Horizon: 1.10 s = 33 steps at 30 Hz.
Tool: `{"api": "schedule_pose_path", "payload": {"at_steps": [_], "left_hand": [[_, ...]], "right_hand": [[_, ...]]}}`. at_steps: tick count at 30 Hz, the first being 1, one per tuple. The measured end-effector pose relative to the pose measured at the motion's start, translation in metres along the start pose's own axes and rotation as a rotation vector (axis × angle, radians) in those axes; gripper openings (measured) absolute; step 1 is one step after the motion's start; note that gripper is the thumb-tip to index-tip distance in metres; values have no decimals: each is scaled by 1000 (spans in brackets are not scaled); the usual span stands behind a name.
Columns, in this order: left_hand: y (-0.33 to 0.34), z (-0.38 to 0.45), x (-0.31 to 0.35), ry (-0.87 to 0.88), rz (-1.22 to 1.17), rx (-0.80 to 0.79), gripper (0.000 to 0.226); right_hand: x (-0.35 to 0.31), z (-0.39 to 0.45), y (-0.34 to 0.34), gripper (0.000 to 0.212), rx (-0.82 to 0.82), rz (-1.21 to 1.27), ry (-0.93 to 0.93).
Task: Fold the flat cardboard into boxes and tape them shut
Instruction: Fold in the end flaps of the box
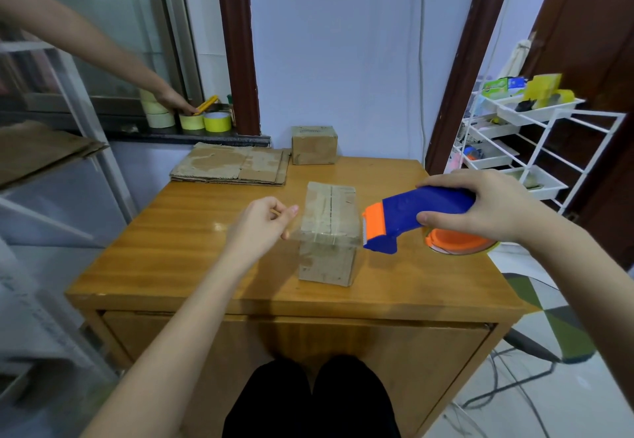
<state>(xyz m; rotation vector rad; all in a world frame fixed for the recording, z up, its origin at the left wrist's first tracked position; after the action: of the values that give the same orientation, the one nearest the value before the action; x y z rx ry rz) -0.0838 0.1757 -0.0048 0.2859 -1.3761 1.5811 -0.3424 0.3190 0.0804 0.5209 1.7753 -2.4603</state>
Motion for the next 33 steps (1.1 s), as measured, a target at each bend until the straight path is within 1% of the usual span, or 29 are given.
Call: {"api": "schedule_pose_path", "payload": {"at_steps": [17, 24, 31, 33], "left_hand": [[21, 3, -27, -52, -138, -30, 28], [34, -4, -19, -76, -206, -1, 30], [43, -9, -20, -134, -181, 45, 33], [45, -10, -21, -158, -152, 37, 37]], "right_hand": [[-3, 3, 10, 43, -56, 3, 43], [-4, 2, 10, 42, -77, 21, 77], [-1, -1, 14, 42, -100, 74, 96], [-1, -1, 14, 41, -108, 80, 94]]}}
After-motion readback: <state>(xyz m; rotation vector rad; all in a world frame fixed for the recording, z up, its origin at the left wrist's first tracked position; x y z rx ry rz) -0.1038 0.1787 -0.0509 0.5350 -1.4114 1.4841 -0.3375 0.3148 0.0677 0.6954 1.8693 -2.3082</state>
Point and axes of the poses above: each hand's wrist, its own z-axis towards the middle knuckle, its own y-axis out of the palm, x = y × z, the point moved 5 cm from there along z, towards the middle knuckle, and after that the axes turned 9 degrees about y, right-handed, at the moved point
